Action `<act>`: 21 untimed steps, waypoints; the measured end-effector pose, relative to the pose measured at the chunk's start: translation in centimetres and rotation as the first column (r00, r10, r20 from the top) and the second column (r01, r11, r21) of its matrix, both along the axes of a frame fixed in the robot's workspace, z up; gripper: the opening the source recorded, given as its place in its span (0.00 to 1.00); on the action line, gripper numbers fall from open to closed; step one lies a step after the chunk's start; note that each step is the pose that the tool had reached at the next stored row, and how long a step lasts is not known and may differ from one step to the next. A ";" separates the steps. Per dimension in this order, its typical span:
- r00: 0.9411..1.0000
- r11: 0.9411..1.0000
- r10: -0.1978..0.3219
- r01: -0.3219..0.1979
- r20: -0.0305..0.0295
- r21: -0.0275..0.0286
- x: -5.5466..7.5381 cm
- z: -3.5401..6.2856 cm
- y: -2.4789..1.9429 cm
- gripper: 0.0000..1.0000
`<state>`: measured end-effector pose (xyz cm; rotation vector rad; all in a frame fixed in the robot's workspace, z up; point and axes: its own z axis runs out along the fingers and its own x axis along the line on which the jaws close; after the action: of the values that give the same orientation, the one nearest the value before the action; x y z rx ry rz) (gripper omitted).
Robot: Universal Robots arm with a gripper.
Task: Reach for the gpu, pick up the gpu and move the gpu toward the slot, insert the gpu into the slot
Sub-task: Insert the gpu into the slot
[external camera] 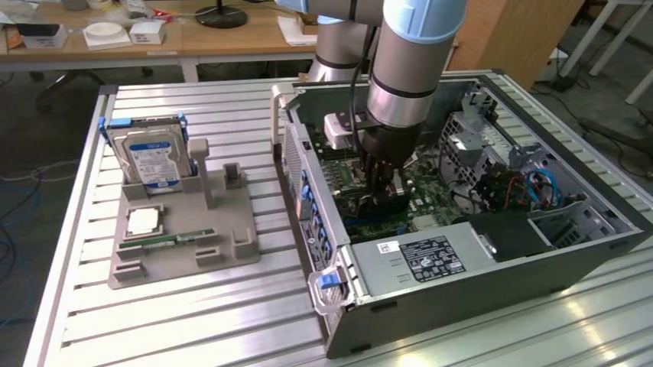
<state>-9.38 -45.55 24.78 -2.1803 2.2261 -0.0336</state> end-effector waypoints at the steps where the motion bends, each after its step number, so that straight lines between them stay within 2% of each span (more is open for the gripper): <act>1: 1.000 1.000 0.000 0.000 0.000 0.000 0.0 0.00 0.00 0.25; 12: 1.000 1.000 0.000 0.000 0.000 0.000 0.0 -0.06 0.00 0.25; 17: 1.000 1.000 0.000 0.000 0.000 0.000 0.0 -0.69 0.00 0.25; 21: 1.000 1.000 0.000 0.000 0.000 0.000 0.0 -0.72 0.00 0.25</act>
<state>-9.38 -45.55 24.06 -2.1802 2.2260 -0.0334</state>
